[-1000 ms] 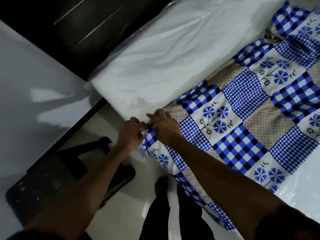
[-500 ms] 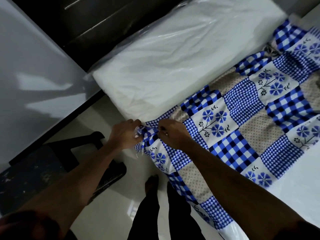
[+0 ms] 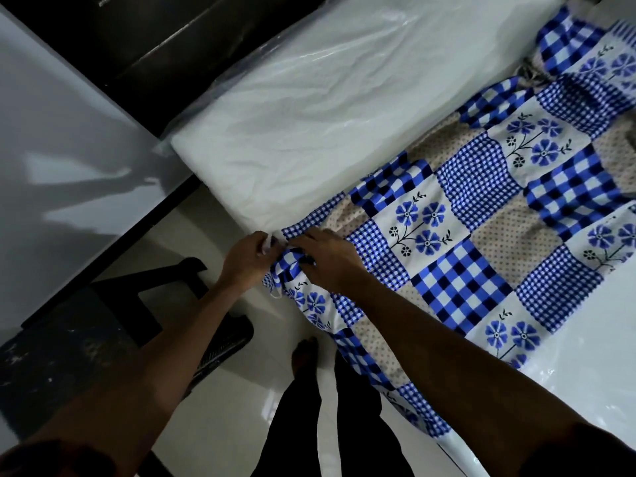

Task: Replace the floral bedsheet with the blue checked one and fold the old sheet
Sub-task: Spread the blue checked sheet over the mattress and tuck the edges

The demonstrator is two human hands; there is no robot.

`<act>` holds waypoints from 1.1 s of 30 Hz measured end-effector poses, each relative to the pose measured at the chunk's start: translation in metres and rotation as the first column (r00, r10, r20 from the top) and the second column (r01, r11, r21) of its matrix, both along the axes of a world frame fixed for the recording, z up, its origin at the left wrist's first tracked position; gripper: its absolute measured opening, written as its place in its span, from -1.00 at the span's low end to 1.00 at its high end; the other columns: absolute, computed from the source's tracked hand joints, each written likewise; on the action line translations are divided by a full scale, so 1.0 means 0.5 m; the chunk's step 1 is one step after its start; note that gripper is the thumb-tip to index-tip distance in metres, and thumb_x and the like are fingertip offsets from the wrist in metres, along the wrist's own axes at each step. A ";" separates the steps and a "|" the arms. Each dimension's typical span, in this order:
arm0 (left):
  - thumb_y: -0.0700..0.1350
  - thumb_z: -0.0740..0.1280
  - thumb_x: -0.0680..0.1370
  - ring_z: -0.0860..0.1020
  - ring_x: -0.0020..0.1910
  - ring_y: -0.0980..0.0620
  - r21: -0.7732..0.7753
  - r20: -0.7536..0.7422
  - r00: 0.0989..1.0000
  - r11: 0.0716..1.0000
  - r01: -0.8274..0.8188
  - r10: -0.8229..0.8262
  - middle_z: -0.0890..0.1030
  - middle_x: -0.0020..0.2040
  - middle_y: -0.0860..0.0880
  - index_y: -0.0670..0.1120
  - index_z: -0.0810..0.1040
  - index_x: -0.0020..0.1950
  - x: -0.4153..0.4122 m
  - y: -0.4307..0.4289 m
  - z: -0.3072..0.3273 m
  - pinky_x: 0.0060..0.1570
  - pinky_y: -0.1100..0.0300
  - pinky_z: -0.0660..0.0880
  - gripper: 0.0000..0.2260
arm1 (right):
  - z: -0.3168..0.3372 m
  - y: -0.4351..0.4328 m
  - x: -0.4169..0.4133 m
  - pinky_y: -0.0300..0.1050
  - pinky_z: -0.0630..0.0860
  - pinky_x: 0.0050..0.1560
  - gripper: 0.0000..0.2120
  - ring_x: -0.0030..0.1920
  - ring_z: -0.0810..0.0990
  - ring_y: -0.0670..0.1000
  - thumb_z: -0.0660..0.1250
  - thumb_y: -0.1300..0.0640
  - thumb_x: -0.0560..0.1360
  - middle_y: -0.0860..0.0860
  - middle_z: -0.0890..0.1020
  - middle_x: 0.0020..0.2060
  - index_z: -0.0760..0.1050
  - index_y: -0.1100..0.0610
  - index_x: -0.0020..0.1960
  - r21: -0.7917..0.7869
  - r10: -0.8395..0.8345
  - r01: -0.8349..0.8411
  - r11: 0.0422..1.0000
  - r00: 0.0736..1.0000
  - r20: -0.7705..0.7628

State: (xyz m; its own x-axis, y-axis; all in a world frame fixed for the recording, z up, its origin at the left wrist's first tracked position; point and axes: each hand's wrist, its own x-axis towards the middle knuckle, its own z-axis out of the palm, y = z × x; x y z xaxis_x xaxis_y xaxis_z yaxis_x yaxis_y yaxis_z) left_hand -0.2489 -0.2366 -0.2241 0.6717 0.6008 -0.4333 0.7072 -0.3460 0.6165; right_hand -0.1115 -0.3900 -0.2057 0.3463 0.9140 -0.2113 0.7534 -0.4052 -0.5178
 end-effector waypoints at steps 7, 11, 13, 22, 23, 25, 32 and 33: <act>-0.10 0.22 0.54 0.59 -0.07 -0.24 0.162 -0.094 0.995 0.986 0.048 -0.033 0.64 -0.08 -0.22 -0.13 0.54 -0.03 -0.006 0.030 -0.012 -0.22 0.09 0.33 -0.85 | 0.043 0.019 0.009 -0.06 0.41 -0.11 -0.75 0.13 0.54 0.17 0.38 0.17 0.38 0.04 0.61 0.02 0.65 0.05 0.05 -0.128 0.014 -0.020 0.992 0.999 -0.051; -0.19 0.23 0.60 0.58 0.00 -0.33 0.274 -0.149 0.989 0.960 0.058 -0.017 0.64 -0.01 -0.29 -0.17 0.56 0.10 -0.005 0.036 -0.010 -0.15 -0.02 0.42 -0.85 | 0.096 -0.047 0.020 -0.03 0.55 -0.05 -0.72 -0.01 0.63 0.22 0.32 0.06 0.31 0.11 0.69 -0.12 0.70 0.09 -0.05 -0.269 0.086 -0.135 0.954 0.979 -0.186; -0.21 0.25 0.58 0.58 0.04 -0.33 0.264 -0.141 0.989 0.965 -0.006 0.045 0.63 0.03 -0.28 -0.17 0.56 0.13 -0.003 0.033 -0.010 -0.05 -0.06 0.46 -0.84 | 0.112 -0.092 0.039 -0.01 0.59 -0.01 -0.76 -0.02 0.63 0.19 0.34 0.08 0.39 0.12 0.69 -0.11 0.69 0.14 -0.03 -0.439 0.135 -0.229 0.869 0.963 -0.234; -0.16 0.34 0.39 0.47 0.21 -0.22 0.504 0.008 0.925 0.801 0.324 -0.380 0.50 0.23 -0.16 -0.10 0.49 0.30 0.007 -0.062 0.020 0.07 -0.07 0.50 -0.54 | 0.133 -0.188 0.026 0.03 0.47 0.21 -0.28 0.37 0.42 0.12 0.42 0.09 0.41 0.04 0.48 0.38 0.29 -0.12 0.53 -0.456 0.061 -0.113 0.883 0.990 -0.129; -0.14 0.34 0.39 0.45 0.25 -0.19 0.467 0.025 0.885 0.789 0.400 -0.464 0.49 0.26 -0.14 -0.08 0.48 0.33 0.013 -0.085 0.021 0.13 -0.07 0.50 -0.51 | 0.129 -0.174 0.012 0.08 0.47 0.26 -0.31 0.39 0.40 0.14 0.41 0.06 0.45 0.06 0.46 0.38 0.29 -0.10 0.54 -0.467 0.121 -0.141 0.873 0.990 -0.073; -0.12 0.32 0.39 0.44 0.32 -0.19 0.363 0.024 0.821 0.770 0.525 -0.571 0.51 0.31 -0.12 -0.04 0.48 0.39 0.023 -0.128 0.006 0.27 -0.07 0.45 -0.46 | 0.117 -0.145 -0.006 0.14 0.49 0.24 -0.52 0.34 0.42 0.20 0.35 0.02 0.51 0.10 0.51 0.30 0.46 -0.04 0.43 -0.520 0.265 -0.193 0.832 0.962 0.067; -0.05 0.19 0.52 0.43 0.24 -0.30 0.353 0.053 0.781 0.743 0.568 -0.622 0.55 0.25 -0.29 -0.19 0.54 0.33 0.052 -0.181 0.000 0.25 -0.34 0.41 -0.56 | 0.123 -0.153 0.001 0.08 0.32 0.27 -0.44 0.29 0.44 0.16 0.01 -0.16 0.45 0.06 0.60 0.17 0.68 0.10 0.08 -0.407 0.271 -0.207 0.890 0.957 0.106; -0.06 0.21 0.54 0.38 0.29 -0.31 0.313 0.006 0.802 0.763 0.566 -0.598 0.48 0.32 -0.31 -0.18 0.51 0.37 0.056 -0.182 0.008 0.24 -0.34 0.42 -0.57 | 0.140 -0.172 0.008 0.04 0.37 0.20 -0.43 0.22 0.50 0.16 -0.01 -0.14 0.46 0.10 0.63 0.10 0.66 0.14 0.06 -0.447 0.244 -0.203 0.871 0.969 0.035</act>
